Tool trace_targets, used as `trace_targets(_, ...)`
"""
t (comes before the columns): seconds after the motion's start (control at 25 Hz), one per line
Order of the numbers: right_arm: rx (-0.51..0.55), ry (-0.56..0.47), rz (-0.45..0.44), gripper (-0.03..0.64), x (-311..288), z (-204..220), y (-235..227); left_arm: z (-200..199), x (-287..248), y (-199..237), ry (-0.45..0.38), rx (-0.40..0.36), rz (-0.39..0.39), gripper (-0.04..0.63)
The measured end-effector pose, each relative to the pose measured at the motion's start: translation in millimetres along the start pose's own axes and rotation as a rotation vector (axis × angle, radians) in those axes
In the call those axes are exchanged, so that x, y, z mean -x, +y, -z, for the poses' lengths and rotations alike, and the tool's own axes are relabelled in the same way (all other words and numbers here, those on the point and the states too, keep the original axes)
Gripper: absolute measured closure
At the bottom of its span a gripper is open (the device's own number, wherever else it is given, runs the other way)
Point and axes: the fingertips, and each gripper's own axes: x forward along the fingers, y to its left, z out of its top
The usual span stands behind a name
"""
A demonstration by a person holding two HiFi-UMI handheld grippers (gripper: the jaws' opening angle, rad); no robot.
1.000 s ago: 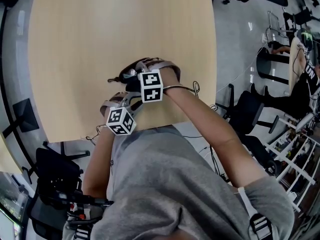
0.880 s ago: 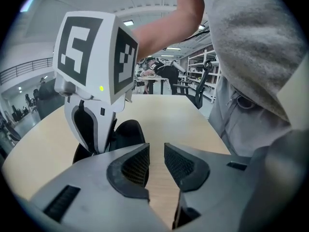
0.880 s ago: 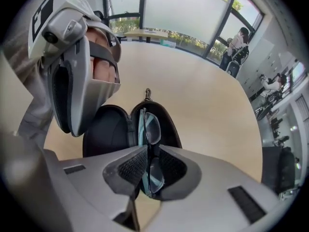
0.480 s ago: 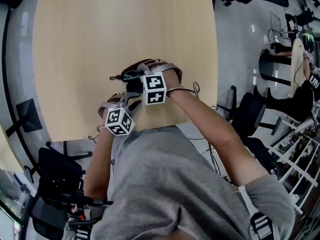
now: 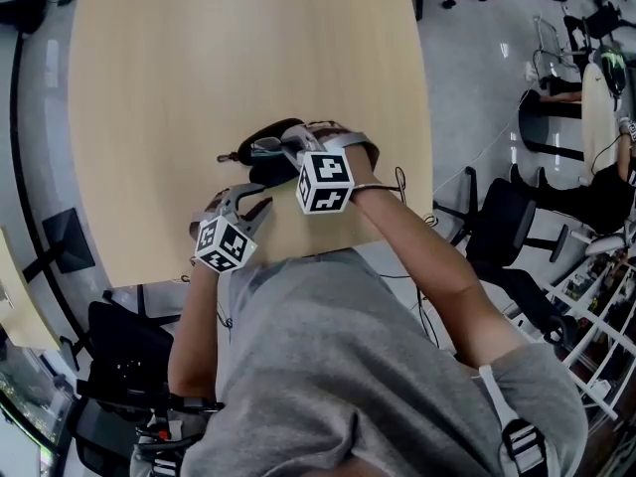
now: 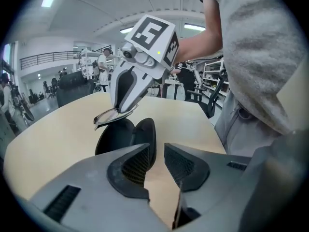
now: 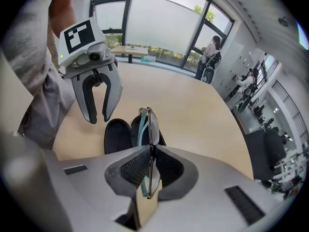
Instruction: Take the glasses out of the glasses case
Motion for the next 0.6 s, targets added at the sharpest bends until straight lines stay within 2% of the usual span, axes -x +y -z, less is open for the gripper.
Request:
trace_targets(0.36, -0.069, 0.009, 0.068, 0.580, 39.8, 41.6, -6.7, -16.8, 17.1, 9.1, -0.059, 0.099, -0.058, 0.506)
trace_targets(0.6, -0.108, 0.039, 0.093, 0.578, 56.6, 87.8, -5.7, -26.9, 21.3, 14.2, -0.063, 0.125, -0.107, 0.506)
